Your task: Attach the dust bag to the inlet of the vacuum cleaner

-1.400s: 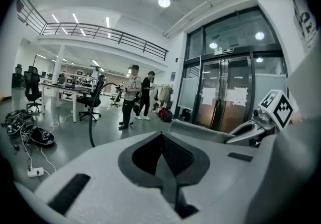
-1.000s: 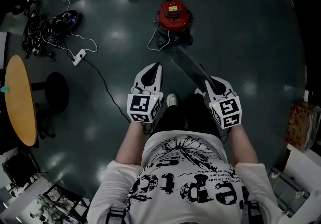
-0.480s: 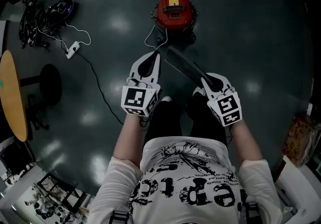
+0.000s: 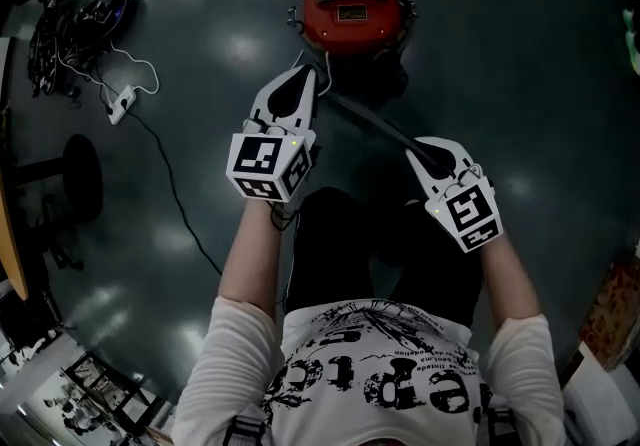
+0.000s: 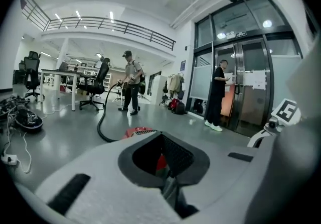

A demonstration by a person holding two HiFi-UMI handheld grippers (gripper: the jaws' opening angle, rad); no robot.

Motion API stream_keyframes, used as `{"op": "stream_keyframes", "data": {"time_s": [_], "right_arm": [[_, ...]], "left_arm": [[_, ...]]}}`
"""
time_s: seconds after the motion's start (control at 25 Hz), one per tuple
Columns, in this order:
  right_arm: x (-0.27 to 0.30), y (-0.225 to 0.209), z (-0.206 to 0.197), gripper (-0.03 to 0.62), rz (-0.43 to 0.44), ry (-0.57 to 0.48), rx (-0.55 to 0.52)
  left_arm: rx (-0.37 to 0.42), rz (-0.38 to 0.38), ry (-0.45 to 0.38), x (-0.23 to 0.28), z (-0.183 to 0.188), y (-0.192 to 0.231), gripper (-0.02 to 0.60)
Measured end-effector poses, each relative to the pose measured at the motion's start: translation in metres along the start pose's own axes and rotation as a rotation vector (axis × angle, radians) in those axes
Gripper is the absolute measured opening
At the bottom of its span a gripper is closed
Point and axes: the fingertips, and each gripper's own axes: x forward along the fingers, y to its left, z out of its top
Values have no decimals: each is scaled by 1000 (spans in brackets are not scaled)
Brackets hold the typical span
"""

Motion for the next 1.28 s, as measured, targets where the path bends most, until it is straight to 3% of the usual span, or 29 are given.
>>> {"op": "stream_keyframes", "data": {"time_s": [0.08,0.24,0.36,0.72,0.84,1.12,1.28], "right_arm": [[23,-8,-19,26,3,-19,-24],[61,-24,-46,26,5,-58,-81],[79,-33,-60,26,9,-67,-109],[104,-55,-73,26,24,-35,-172],[112,-65,-75,26,12,-44,-185],[135,-74,-78,26,46,0,-274],[139,-83,-81,26,22,29,-362]], "left_arm": [[19,-1,-29,24,-20,13,3],[137,12,-88,65,-45,28,3],[206,-22,-78,94,-65,31,3],[226,-27,45,155,-87,50,3],[197,-53,89,166,-91,51,3],[219,-136,126,180,-96,56,3],[207,-161,97,180,-94,52,3]]}}
